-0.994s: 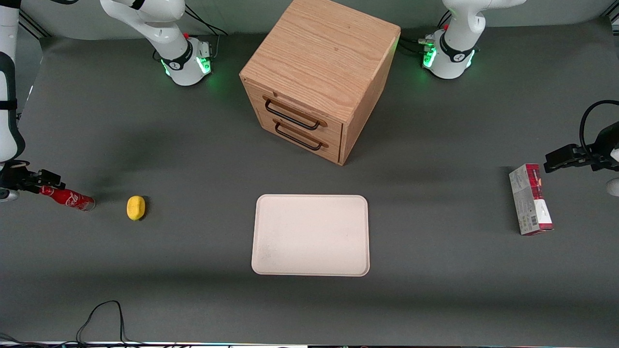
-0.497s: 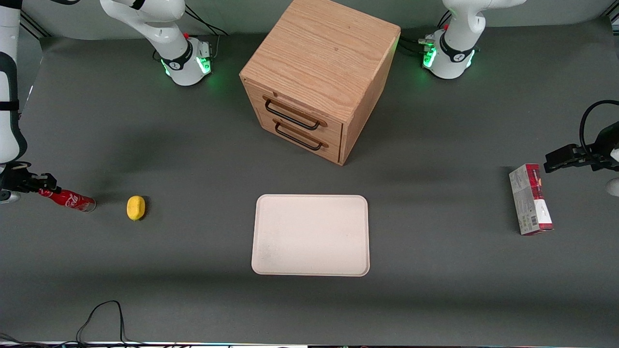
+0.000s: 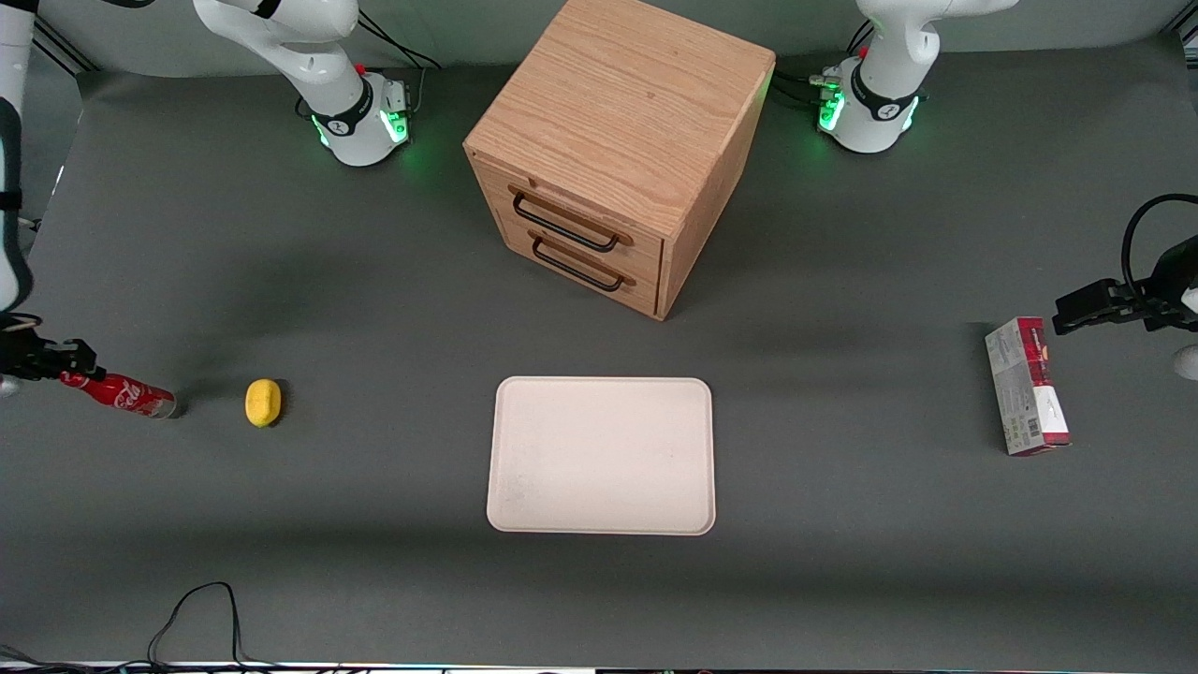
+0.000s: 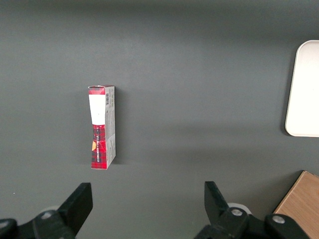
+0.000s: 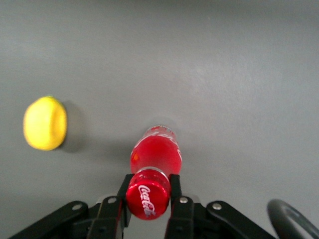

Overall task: Place coke bottle on tray
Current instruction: 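Lift the bottle off the table with the right gripper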

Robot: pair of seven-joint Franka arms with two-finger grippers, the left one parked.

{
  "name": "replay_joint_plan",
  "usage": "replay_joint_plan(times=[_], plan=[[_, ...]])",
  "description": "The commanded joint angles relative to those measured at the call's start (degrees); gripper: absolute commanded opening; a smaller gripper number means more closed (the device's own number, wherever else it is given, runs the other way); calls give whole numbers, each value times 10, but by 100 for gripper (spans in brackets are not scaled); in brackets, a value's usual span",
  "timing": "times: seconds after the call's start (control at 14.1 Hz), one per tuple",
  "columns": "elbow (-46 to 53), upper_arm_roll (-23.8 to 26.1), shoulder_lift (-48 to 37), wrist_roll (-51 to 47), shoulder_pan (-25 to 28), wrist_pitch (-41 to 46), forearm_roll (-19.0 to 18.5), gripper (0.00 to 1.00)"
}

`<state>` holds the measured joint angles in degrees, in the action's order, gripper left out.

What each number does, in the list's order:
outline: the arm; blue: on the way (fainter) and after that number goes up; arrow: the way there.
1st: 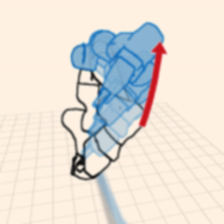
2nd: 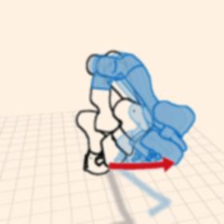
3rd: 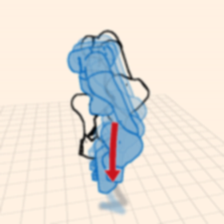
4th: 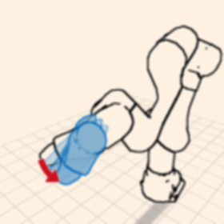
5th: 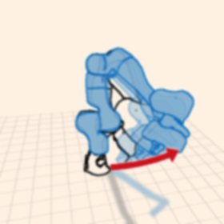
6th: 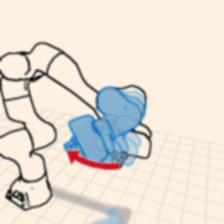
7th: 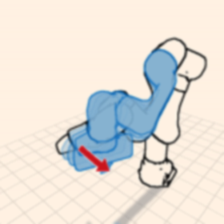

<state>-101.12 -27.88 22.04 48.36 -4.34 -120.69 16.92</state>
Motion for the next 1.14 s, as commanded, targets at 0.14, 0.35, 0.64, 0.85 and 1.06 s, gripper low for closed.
replay_joint_plan(times=[0.14, 0.35, 0.64, 0.85, 1.06], plan=[[223, -10, -20, 2, -2, 247, -53, 0], [361, -24, -20, 2, -1, 370, -67, 0], [419, -23, -23, 2, 5, 433, -67, 0], [427, -3, -22, -46, 69, 432, -62, 0], [445, 10, -4, -157, 176, 426, -62, 0]])
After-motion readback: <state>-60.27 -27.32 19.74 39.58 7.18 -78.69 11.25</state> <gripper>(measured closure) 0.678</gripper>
